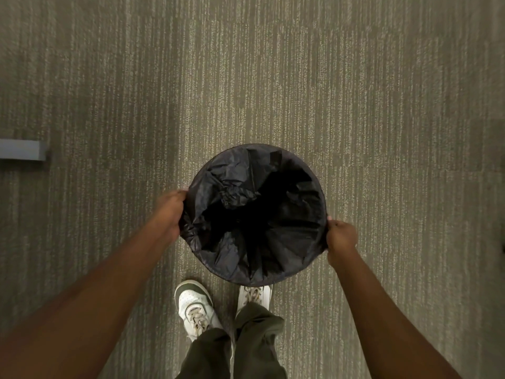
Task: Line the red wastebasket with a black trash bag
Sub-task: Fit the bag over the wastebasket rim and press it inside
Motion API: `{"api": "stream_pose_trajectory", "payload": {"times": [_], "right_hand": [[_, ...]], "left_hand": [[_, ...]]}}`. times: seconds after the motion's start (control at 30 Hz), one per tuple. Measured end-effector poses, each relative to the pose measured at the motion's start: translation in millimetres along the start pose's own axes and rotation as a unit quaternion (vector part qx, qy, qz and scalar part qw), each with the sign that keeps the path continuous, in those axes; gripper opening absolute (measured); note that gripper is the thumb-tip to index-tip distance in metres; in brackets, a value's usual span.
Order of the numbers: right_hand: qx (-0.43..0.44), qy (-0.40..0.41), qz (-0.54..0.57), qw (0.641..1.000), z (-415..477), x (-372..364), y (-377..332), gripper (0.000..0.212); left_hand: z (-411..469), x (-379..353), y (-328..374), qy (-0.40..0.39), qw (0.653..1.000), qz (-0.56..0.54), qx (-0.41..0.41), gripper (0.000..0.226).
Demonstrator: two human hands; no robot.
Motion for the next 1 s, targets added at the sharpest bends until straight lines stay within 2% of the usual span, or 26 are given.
{"api": "stream_pose_trajectory", "payload": {"times": [0.1, 0.17, 0.23, 0.3, 0.33, 0.4, 0.47, 0.53, 0.6, 0.7, 0.83, 1.0], "right_hand": [[0.061, 0.027, -0.071, 0.995, -3.3, -3.1, -20.3, 0.043], [0.086, 0.043, -0.086, 0.992, -13.2, -3.2, -39.1, 0.044], [0.13, 0.142, -0.128, 0.973, -27.0, 4.3, -57.3, 0.033], [0.242, 0.225, -0.149, 0.932, -56.4, 4.4, -78.4, 0.026], [0.317, 0.205, -0.142, 0.915, -74.3, -6.1, -86.9, 0.025], [0.414, 0.074, -0.173, 0.891, -104.8, -46.4, -89.4, 0.024], [0.38, -0.111, -0.257, 0.881, -113.0, -101.4, -70.0, 0.022], [0.291, -0.227, -0.318, 0.873, -105.2, -146.0, -48.1, 0.023], [0.258, -0.259, -0.358, 0.859, -89.5, -177.1, -40.2, 0.023], [0.298, -0.26, -0.421, 0.816, -61.6, -217.3, -44.1, 0.034], [0.295, -0.268, -0.513, 0.76, -21.2, -260.9, -47.3, 0.04], [0.251, -0.304, -0.505, 0.768, 9.1, -291.6, -33.6, 0.044]], "left_hand": [[-3.0, -1.4, 7.7, -0.001, 1.0, 0.007, -0.003, 0.027], [-7.5, -3.9, 15.2, -0.009, 1.0, -0.006, 0.001, 0.037], [-8.4, -2.5, 18.9, -0.001, 1.0, 0.008, -0.013, 0.05], [-11.8, -2.2, 24.9, 0.007, 0.998, 0.037, -0.048, 0.059], [-12.4, -2.5, 27.3, 0.006, 0.997, 0.05, -0.061, 0.065], [-11.3, -4.6, 30.3, 0.01, 0.994, 0.071, -0.088, 0.08], [-12.1, -5.0, 36.1, 0.037, 0.982, 0.108, -0.149, 0.076], [-17.0, -9.5, 42.4, 0.065, 0.963, 0.168, -0.203, 0.061], [-21.8, -14.4, 45.2, 0.091, 0.95, 0.189, -0.232, 0.048], [-22.4, -18.1, 44.8, 0.116, 0.935, 0.221, -0.253, 0.028], [-10.9, -21.6, 41.1, 0.119, 0.907, 0.247, -0.32, 0.021], [-2.5, -18.3, 34.1, 0.125, 0.894, 0.229, -0.365, 0.022]]}}
Point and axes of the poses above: each hand's wrist, its own z-axis towards the middle knuckle, its own x-axis out of the back of the hand, y = z × x, the point moved 6 cm from there along z, towards the middle knuckle, and after that the axes turned 1 degree about -x, right-handed, at the moved point
